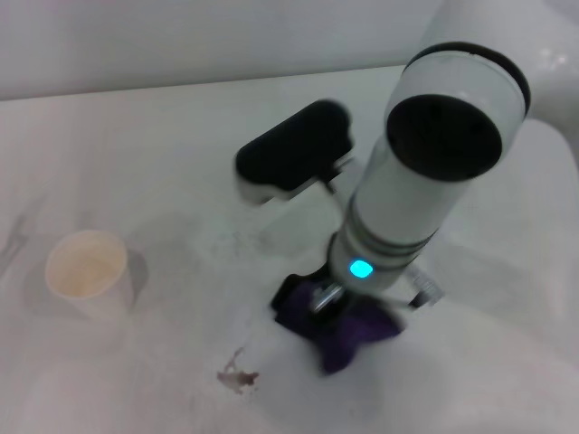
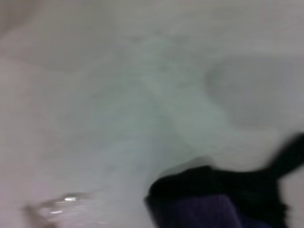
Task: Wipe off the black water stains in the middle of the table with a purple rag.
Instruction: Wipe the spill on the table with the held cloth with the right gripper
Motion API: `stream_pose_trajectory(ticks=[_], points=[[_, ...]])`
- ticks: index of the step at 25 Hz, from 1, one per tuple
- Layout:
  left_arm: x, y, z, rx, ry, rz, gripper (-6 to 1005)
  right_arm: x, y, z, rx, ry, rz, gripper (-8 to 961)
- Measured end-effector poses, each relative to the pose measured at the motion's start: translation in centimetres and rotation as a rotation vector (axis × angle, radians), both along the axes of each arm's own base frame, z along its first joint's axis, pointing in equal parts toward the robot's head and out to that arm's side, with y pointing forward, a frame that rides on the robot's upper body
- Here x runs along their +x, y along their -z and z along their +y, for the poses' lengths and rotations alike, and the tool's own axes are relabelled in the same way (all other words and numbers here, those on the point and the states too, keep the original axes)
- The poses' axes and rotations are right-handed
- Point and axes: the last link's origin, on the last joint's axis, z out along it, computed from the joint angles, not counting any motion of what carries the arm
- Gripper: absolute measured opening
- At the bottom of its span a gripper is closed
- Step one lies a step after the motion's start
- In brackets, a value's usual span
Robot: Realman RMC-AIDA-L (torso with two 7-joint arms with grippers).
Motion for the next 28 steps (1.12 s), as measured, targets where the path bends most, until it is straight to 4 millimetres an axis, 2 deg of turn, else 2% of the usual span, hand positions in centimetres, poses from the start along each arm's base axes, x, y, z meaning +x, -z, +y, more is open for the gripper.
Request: stream_pose_trajectory(ticks=[7,14,22,28], points=[[0.3,0.2,0.2,-0.006,0.011,0.001,893,-4.0,3.7,-4.1,-0.205,-0.026,0.198,98],[0.7,0.5,0.6,-0.024,0.030,0.009,893,-5.1,4.8,-5.6,-0.261,-0.042,0.285,99],[0.4,0.2,0.5,-0.023,0.024,0.016,892,-4.3,4.4,-4.0,-0.196,-0.069,0.235,99],[0.3,0.0,0.5,-0.020,0.022,0.019,892,-2.9,1.9,-1.3,-0.065,-0.079,0.095,100]])
